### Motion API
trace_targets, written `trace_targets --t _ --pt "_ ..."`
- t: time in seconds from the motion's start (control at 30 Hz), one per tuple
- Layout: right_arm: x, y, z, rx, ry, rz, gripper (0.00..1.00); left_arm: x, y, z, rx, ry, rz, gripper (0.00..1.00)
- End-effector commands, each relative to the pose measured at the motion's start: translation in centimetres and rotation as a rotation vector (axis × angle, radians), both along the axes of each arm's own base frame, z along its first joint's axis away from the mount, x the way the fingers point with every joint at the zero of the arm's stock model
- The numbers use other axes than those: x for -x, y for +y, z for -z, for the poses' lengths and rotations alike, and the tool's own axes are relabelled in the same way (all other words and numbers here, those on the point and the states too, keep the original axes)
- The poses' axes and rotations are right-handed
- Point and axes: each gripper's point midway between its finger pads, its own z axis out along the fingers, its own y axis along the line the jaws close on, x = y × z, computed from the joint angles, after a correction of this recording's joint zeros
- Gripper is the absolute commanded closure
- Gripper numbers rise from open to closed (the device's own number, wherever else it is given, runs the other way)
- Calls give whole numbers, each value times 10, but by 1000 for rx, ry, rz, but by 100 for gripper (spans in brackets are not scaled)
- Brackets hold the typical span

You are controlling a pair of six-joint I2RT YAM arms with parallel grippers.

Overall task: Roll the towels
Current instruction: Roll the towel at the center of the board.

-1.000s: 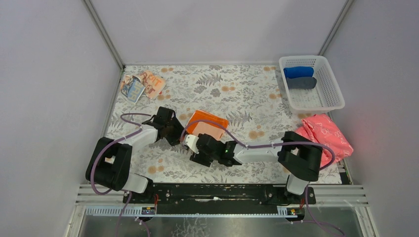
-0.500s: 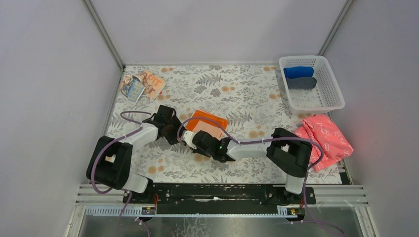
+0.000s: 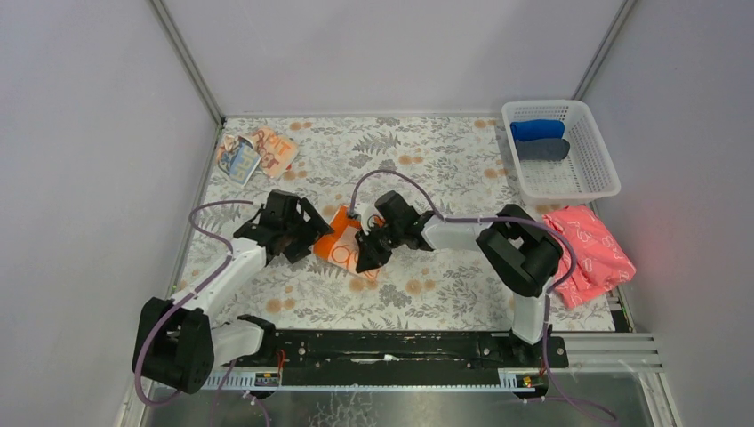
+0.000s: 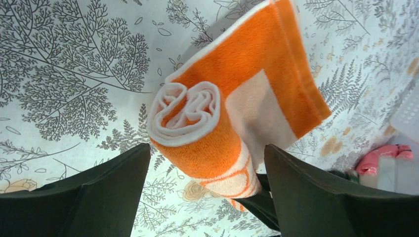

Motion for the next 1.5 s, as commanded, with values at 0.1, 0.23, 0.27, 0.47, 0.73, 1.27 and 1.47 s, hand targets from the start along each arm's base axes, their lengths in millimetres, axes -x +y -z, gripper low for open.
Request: trace_targets --t 0.1,0.23,0.27,0.47,0.73,1.27,1.47 --pt "50 -18 21 -37 603 38 100 18 1 4 21 39 -11 14" --pt "41 -25 32 -40 743 115 100 22 -7 10 49 56 0 15" --pt "39 -27 35 -34 758 130 100 22 -8 12 55 59 0 15" --pt "35 -33 47 18 808 177 100 24 -13 26 35 102 11 15" --pt "18 -35 49 97 702 183 97 33 4 58 -62 179 -29 20" --pt "-25 -44 -41 212 -127 166 21 48 8 86 -102 266 9 42" --pt "-15 -27 -79 201 -465 86 7 50 8 87 -100 274 15 46"
